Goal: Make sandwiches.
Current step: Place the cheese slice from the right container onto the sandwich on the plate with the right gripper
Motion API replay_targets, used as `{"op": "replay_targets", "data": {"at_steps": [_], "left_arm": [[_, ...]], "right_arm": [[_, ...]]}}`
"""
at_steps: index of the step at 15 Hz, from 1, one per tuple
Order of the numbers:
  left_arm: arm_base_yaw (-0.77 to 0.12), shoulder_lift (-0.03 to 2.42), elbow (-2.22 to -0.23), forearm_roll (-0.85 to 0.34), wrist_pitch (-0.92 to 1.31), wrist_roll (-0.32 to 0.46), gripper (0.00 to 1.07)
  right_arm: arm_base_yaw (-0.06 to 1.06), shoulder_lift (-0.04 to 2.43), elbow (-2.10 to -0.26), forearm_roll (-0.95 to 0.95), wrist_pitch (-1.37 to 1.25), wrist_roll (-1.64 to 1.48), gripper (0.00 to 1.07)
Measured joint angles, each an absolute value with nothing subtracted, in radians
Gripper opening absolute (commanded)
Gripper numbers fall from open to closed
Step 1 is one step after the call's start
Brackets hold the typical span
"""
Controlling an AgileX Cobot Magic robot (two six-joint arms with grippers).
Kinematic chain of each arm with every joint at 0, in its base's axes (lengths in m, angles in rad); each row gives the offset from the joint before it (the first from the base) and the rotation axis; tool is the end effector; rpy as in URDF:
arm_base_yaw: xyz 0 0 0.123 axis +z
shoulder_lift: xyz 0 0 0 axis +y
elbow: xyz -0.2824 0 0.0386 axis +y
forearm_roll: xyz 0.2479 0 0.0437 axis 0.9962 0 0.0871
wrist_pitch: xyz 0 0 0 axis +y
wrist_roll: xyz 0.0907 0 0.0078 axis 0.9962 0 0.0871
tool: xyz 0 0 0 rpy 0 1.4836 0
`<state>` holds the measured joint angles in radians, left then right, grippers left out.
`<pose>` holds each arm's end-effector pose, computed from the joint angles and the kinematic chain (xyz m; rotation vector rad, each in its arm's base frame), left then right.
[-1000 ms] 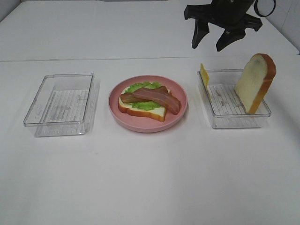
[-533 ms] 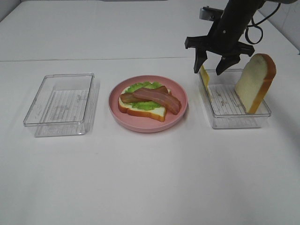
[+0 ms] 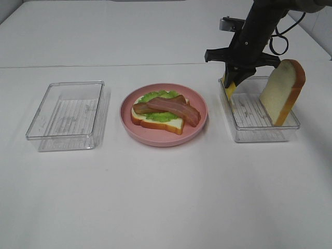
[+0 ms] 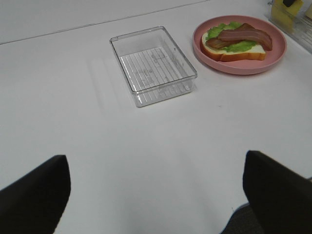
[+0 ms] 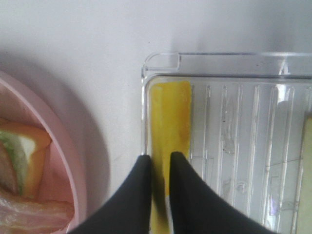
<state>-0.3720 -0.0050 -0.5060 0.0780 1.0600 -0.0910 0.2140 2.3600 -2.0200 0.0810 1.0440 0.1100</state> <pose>-0.0037 0.0081 0.2791 0.2811 2.0164 -0.1984 0.4877 0.1125 0.1656 -0.1049 2.8766 0.1715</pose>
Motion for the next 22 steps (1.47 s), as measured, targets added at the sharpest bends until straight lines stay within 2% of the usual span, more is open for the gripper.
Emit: {"op": "replay_targets", "data": {"at_steps": [5,7,10,14,19,22], "left_arm": [[-0.372,-0.005,-0.506,0.078,1.06,-0.091,0.9],[-0.372,-0.005,-0.506,0.078,1.06,-0.091,0.9],[-0.372,-0.005,-0.506,0.078,1.06,-0.091,0.9],[-0.372,-0.005,-0.506,0.078,1.06,-0.091,0.9],[-0.372,-0.005,-0.506,0.078,1.06,-0.091,0.9],[-0.372,-0.005,-0.506,0.078,1.06,-0.091,0.9]], "right_arm": [[0.214,2.351,-2.117,0.085,1.117,0.11,0.0],[0.214,2.309,-2.153,0.156,1.159,0.093,0.0],[0.215,2.254,-2.164,0.476,1.199,-0.01,0.0],[0.262,2.308,-2.159,0.684,1.204,-0.075,0.0],[0.299,2.432,-2.152,0.786,1.203,-0.074,0.0],[0.299,2.455,-2.152,0.751,1.195,-0.029,0.0]]}}
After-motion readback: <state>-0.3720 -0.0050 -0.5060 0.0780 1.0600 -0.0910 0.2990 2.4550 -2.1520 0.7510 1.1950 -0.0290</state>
